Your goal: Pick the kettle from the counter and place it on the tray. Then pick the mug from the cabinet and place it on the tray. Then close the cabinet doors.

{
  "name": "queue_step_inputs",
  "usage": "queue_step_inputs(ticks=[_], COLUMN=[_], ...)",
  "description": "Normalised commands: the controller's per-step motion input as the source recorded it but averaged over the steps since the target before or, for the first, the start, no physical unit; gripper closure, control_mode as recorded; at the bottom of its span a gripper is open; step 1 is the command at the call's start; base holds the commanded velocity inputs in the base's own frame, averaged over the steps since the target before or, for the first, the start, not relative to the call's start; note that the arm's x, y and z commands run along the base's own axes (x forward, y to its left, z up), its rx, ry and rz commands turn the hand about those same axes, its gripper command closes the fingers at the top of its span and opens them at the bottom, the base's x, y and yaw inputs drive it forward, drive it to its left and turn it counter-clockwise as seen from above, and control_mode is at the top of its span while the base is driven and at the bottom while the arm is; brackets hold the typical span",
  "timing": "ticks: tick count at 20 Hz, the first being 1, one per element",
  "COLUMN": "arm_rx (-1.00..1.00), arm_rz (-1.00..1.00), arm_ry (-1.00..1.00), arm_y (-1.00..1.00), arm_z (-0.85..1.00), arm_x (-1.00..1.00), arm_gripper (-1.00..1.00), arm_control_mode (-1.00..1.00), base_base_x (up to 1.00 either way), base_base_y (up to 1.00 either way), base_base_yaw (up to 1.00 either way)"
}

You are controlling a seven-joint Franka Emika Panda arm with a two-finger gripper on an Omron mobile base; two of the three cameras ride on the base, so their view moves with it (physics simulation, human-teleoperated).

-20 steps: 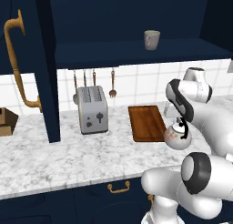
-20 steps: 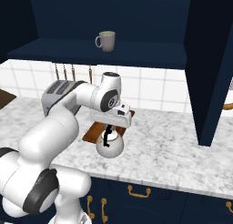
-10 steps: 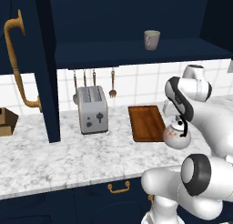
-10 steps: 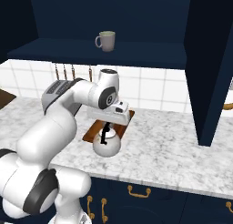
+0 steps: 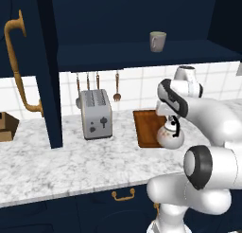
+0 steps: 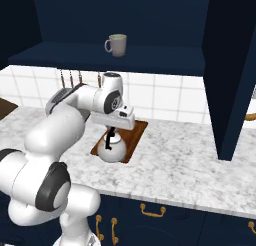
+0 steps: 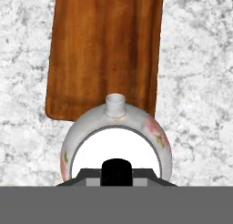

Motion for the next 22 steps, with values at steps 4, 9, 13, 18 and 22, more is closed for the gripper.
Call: queue_step_inputs(ticks=[4,9,13,18,22], arm_rx=[-0.01,-0.02,0.0,0.0,0.0], arm_rz=[0.0,0.0,0.0,0.0,0.0], arm_ry=[-0.01,-0.02,0.0,-0.01,-0.01], arm_y=[0.19,0.05,0.0,0.0,0.0], arm_z=[-0.21,-0.27,-0.05,-0.04,-0.13], arm_x=[0.56,0.43,0.47,0.47,0.45], arm_gripper=[1.0,1.0,1.0,1.0,1.0], arm_control_mode=[-1.0,-1.0,-1.0,-1.0,-1.0], base_base_x=[0.0,0.0,0.0,0.0,0.0], base_base_y=[0.0,0.0,0.0,0.0,0.0], base_base_yaw=[0.0,0.0,0.0,0.0,0.0])
